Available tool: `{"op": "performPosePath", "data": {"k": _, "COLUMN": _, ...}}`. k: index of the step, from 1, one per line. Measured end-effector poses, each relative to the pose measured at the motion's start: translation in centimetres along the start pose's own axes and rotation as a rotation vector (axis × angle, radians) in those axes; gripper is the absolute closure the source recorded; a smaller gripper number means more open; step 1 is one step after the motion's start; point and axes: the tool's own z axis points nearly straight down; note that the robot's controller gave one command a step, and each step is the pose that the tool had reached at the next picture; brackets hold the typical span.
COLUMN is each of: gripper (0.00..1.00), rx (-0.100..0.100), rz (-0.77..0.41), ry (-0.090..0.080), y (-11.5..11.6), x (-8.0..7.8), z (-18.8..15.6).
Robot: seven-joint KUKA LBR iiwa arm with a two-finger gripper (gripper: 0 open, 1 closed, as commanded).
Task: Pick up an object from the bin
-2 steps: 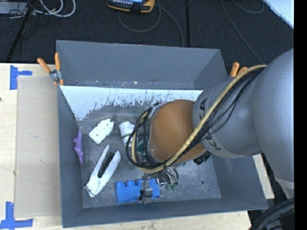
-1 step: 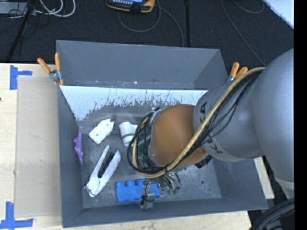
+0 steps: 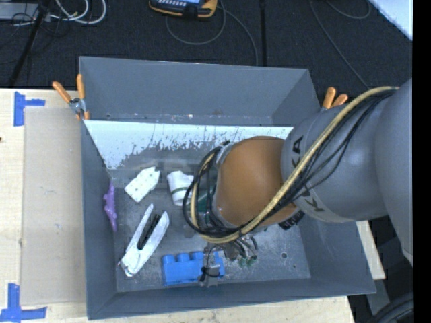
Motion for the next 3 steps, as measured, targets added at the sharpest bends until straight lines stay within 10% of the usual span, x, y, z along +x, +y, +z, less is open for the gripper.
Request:
{"op": "performPosePath", "data": {"k": 1, "gripper": 0.0, "rx": 0.001, "rz": 0.155, "ry": 0.003, "y": -0.6, "x": 0.4, "z": 6.1}}
{"op": "performPosePath", "data": {"k": 2, "gripper": 1.0, "rx": -0.002, "rz": -0.005, "ry": -0.016, "y": -0.3, "x": 0.0, "z": 7.8}}
{"op": "performPosePath", "data": {"k": 3, "gripper": 1.0, "rx": -0.001, "rz": -0.028, "ry": -0.011, "y": -0.2, "x": 0.2, "z": 7.6}}
